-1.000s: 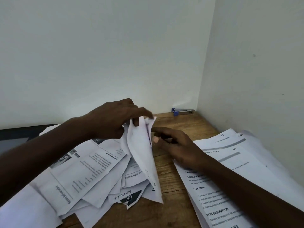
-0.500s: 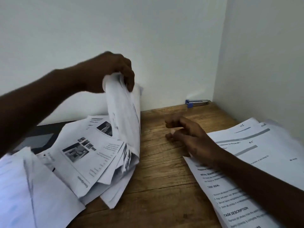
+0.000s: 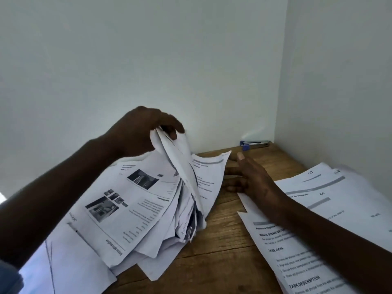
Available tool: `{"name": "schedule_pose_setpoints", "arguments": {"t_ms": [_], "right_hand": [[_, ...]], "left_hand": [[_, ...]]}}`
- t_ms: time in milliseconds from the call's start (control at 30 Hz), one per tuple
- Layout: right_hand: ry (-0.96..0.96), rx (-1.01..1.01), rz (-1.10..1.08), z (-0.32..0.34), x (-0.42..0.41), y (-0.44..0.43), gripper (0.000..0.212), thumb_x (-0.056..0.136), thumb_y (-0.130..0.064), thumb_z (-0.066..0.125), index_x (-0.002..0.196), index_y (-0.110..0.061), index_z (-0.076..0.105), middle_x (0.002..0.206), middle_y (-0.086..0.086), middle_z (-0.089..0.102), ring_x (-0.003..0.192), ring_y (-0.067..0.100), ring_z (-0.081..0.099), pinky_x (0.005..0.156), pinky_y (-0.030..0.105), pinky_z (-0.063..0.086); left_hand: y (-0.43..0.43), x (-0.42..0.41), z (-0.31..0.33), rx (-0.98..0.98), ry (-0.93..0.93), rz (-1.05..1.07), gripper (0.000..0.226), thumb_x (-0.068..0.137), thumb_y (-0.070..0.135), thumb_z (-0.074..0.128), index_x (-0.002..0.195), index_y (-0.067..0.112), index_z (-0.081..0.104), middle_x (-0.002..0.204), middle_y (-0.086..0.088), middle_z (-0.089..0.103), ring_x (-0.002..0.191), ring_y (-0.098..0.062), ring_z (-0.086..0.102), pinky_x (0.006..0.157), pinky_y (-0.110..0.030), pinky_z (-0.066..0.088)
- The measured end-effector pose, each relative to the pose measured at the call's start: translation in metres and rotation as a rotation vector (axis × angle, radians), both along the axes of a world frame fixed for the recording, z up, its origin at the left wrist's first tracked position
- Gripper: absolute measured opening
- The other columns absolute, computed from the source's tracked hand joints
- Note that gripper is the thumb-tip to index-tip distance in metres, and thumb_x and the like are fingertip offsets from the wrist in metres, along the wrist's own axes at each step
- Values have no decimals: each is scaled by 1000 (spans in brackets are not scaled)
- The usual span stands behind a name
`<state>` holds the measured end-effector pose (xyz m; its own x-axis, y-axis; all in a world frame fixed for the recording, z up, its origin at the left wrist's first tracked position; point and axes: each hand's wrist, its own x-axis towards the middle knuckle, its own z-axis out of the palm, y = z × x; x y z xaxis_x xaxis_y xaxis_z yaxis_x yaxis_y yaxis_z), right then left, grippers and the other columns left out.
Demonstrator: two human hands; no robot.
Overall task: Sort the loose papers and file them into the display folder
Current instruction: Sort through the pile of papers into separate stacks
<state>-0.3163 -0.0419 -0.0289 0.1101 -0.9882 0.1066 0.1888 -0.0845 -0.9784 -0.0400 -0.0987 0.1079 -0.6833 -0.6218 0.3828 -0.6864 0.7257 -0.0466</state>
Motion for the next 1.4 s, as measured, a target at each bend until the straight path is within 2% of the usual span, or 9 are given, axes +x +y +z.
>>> {"name": "schedule_pose_setpoints", "arguments": {"t_ms": [100, 233, 500, 633, 767, 867, 967, 1167, 1400], "right_hand": [[80, -34, -127, -8, -2, -2, 51, 88, -59, 70, 122, -22, 62, 114, 11, 72, 105, 24, 70, 99, 47, 54], [603, -471, -513, -10, -7, 3, 38, 97, -49, 61, 131, -33, 58, 128, -14, 58, 119, 3, 54, 98, 19, 41], [442, -73, 88, 3, 42, 12, 87, 67, -84, 70, 142, -43, 49, 133, -15, 61, 116, 5, 64, 98, 39, 57], [385, -76, -23, -1, 73, 3, 95, 64, -69, 86, 145, -44, 42, 130, -17, 62, 111, 2, 65, 97, 33, 57], [423, -88, -178, -6, 82, 4, 91, 69, -57, 88, 145, -40, 41, 130, -17, 60, 106, -3, 61, 82, 19, 53], [462, -93, -223, -9, 84, 6, 84, 73, -59, 85, 143, -41, 43, 127, -18, 61, 106, -1, 62, 81, 20, 54], [353, -64, -275, -10, 83, 3, 48, 89, -53, 72, 131, -40, 54, 119, -14, 67, 97, 0, 68, 85, 29, 59], [191, -16, -490, -17, 72, -10, 29, 102, -25, 59, 131, -22, 60, 120, -3, 70, 109, 17, 67, 103, 50, 52], [409, -616, -720, 11, 63, 4, 65, 93, -17, 67, 151, -23, 40, 150, -12, 44, 136, 6, 45, 117, 41, 39]], "left_hand": [[8, -8, -19, -147, -17, -35, 55, 70, -5, 73, 102, 40, 69, 99, 14, 71, 92, -19, 65, 71, -45, 56], [5, -2, -40, -123, 164, -139, 35, 69, 7, 67, 94, 30, 75, 97, 11, 70, 90, -23, 64, 71, -48, 53], [-14, 6, -90, -1, 629, -175, 25, 67, 14, 85, 90, 16, 79, 117, -4, 69, 113, -24, 66, 92, -50, 52], [-13, 2, -104, 286, 789, -149, 35, 80, 35, 72, 113, 22, 75, 134, -9, 65, 139, -25, 51, 116, -41, 41], [9, -10, -72, 1009, 1239, 23, 31, 96, 55, 61, 100, 32, 82, 112, -4, 74, 99, -21, 73, 87, -37, 60], [6, -4, -66, 1097, 952, 202, 75, 82, 55, 80, 147, 28, 52, 137, -5, 64, 111, -21, 69, 88, -42, 60], [0, -5, -71, 921, 944, 319, 123, 61, 28, 100, 159, 36, 26, 144, 4, 49, 125, -22, 57, 95, -45, 57], [-3, 3, -72, 913, 1042, 277, 98, 72, 7, 92, 153, 30, 41, 140, 5, 53, 124, -19, 57, 93, -39, 56], [-4, 7, -74, 897, 1008, 277, 105, 61, 14, 98, 149, 30, 45, 137, 5, 58, 123, -19, 61, 101, -46, 56]]}}
